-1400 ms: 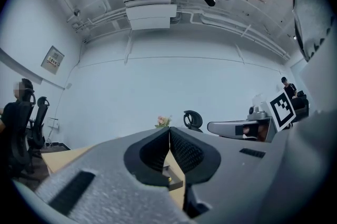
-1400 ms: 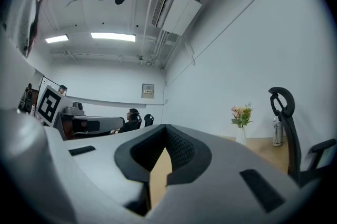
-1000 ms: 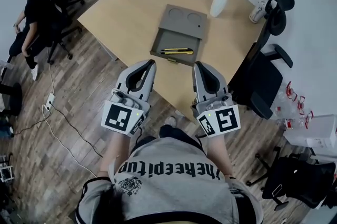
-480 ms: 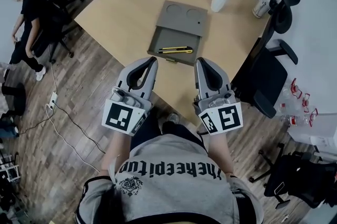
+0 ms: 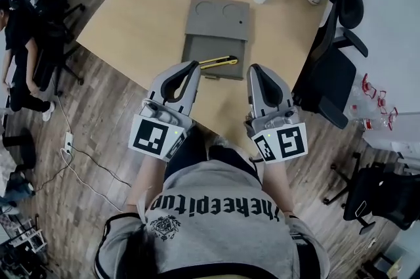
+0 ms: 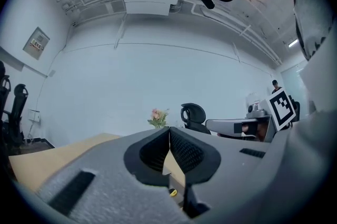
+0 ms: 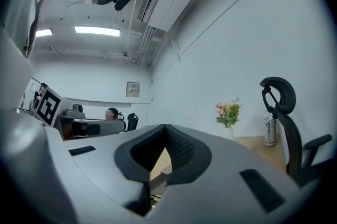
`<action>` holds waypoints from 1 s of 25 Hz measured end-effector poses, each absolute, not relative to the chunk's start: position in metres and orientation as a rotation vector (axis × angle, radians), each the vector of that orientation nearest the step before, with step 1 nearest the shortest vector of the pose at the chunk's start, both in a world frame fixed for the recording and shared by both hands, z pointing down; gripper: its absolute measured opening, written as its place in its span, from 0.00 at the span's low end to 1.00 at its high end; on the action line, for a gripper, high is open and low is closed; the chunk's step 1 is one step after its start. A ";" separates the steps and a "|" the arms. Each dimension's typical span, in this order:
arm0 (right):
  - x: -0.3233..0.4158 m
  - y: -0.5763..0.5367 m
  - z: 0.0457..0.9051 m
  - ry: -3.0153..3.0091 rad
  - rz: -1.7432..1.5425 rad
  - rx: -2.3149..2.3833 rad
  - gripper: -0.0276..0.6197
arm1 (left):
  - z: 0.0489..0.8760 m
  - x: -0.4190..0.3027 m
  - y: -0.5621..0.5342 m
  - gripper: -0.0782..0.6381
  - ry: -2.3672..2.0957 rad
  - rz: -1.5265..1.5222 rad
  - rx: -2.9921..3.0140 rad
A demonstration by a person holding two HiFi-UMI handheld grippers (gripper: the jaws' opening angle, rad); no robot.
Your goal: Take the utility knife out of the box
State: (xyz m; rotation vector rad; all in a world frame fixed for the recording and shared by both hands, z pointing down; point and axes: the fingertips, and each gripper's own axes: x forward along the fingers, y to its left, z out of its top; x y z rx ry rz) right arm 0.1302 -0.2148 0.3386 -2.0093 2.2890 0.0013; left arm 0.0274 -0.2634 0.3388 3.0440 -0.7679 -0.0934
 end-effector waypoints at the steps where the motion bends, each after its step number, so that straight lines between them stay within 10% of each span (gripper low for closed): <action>1: 0.132 -0.219 0.339 2.273 -0.002 -2.029 0.05 | 0.339 0.030 -0.270 0.13 -0.742 -0.091 3.045; 25: 0.140 -0.275 0.350 1.984 -0.025 -2.375 0.05 | 0.389 0.070 -0.349 0.13 -0.254 0.218 3.172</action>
